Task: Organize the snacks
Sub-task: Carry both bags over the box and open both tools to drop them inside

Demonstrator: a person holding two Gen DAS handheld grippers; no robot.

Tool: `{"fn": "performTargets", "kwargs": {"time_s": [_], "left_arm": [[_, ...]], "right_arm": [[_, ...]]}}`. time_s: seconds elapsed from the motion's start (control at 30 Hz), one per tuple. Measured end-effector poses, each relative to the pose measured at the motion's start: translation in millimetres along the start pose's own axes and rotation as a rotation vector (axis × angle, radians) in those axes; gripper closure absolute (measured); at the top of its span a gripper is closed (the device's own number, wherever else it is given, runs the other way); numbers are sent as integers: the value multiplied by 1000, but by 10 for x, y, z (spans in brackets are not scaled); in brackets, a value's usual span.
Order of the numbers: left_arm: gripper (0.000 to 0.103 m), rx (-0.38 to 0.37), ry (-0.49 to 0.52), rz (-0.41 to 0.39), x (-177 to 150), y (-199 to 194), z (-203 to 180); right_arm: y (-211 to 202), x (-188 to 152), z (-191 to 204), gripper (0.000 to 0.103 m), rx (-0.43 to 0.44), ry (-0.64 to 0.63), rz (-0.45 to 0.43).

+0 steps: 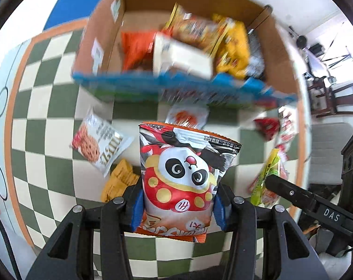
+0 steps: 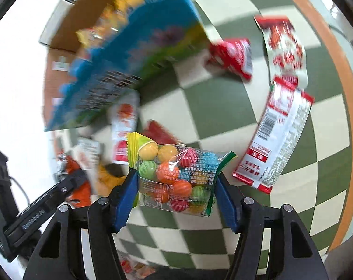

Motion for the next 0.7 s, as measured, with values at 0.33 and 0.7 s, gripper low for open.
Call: {"fn": "performTargets", "kwargs": {"time_s": [0.33, 0.7], "left_arm": [[58, 73, 50, -127, 878, -852, 229], [58, 94, -13, 13, 1369, -412, 823]], "right_arm": [[-1054, 545, 1048, 37, 132, -148, -120], [-806, 1278, 1544, 37, -25, -245, -143]]}}
Point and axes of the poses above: each gripper's, at about its wrist camera, not at the fingertips, and y roughly the way its jaws point, z to its left, x to its top, the point moved 9 cm from there along y, roughly the way its jaws point, and after that the axes turned 15 degrees about y, right-handed, at the moved point
